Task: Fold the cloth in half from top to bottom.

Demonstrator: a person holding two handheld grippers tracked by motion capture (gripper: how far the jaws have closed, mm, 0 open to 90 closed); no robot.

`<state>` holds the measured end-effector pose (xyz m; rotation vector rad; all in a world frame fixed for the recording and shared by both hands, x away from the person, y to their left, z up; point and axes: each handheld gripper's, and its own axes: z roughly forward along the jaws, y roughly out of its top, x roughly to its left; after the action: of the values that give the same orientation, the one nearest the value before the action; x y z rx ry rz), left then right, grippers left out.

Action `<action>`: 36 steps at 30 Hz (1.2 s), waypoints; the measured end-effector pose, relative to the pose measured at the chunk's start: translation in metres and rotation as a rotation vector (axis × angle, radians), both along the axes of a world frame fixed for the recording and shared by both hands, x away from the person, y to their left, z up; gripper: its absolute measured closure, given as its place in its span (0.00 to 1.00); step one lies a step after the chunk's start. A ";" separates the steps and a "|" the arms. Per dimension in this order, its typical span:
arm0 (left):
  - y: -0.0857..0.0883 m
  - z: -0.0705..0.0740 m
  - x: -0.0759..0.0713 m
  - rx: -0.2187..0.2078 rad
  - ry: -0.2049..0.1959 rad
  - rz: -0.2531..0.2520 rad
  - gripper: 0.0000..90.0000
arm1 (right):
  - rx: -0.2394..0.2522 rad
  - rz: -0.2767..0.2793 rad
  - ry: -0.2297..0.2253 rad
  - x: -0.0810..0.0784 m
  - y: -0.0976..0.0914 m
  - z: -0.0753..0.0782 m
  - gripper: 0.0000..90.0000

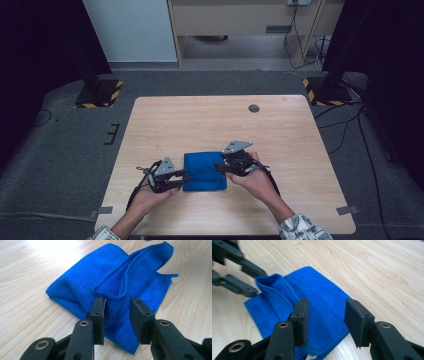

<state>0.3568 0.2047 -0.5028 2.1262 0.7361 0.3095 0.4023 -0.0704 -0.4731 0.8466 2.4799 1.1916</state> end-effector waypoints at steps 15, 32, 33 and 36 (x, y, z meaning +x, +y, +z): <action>-0.001 0.001 -0.008 0.000 -0.008 -0.021 0.71 | -0.061 -0.002 0.048 0.015 0.016 -0.023 0.60; 0.006 0.019 -0.018 -0.071 -0.062 0.046 0.53 | -0.070 0.051 0.055 -0.015 0.010 -0.031 0.57; 0.005 0.019 -0.015 -0.068 -0.071 0.062 0.52 | -0.071 0.048 0.053 -0.016 0.009 -0.030 0.56; 0.001 0.016 -0.005 -0.053 -0.086 0.102 0.49 | -0.086 0.049 0.044 -0.018 0.009 -0.031 0.53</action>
<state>0.3521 0.2057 -0.4868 2.0159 0.7952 0.4293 0.3840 -0.0618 -0.5039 0.8017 2.5815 1.0842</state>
